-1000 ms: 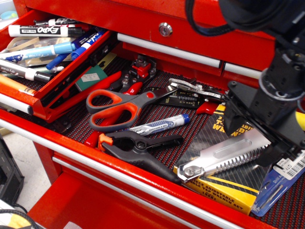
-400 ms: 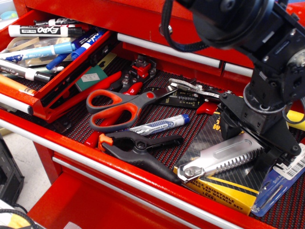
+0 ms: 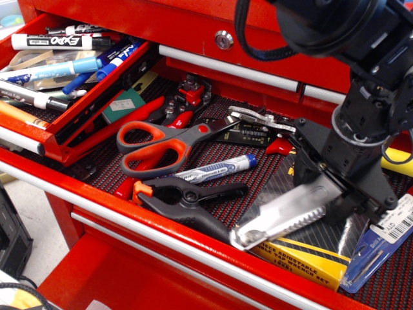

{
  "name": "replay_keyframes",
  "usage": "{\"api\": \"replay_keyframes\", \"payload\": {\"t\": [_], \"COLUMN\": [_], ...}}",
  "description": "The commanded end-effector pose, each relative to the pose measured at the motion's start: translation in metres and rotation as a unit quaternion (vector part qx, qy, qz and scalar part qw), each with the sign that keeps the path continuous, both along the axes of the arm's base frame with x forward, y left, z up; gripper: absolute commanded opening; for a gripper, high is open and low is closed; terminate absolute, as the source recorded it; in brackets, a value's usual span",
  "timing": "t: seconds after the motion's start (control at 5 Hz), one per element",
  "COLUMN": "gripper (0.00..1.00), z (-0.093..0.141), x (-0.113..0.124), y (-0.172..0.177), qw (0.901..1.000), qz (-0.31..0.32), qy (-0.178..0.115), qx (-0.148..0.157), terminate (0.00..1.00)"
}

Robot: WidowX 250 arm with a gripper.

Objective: Pick up box cutter and put into drawer

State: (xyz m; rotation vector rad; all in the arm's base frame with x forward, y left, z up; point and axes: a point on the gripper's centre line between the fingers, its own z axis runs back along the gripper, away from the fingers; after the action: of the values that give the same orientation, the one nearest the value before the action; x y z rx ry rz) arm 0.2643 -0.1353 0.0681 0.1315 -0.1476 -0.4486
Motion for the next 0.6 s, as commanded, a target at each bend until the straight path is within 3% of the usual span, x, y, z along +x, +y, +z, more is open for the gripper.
{"api": "replay_keyframes", "payload": {"t": [0.0,0.4], "gripper": [0.00,0.00], "z": [0.050,0.110], "x": [-0.002,0.001], "y": [0.027,0.094], "qw": [0.9936,0.9764], "qz": [-0.096,-0.148], "qy": [0.025,0.084], "qx": [0.055,0.134], "terminate": [0.00,0.00]}}
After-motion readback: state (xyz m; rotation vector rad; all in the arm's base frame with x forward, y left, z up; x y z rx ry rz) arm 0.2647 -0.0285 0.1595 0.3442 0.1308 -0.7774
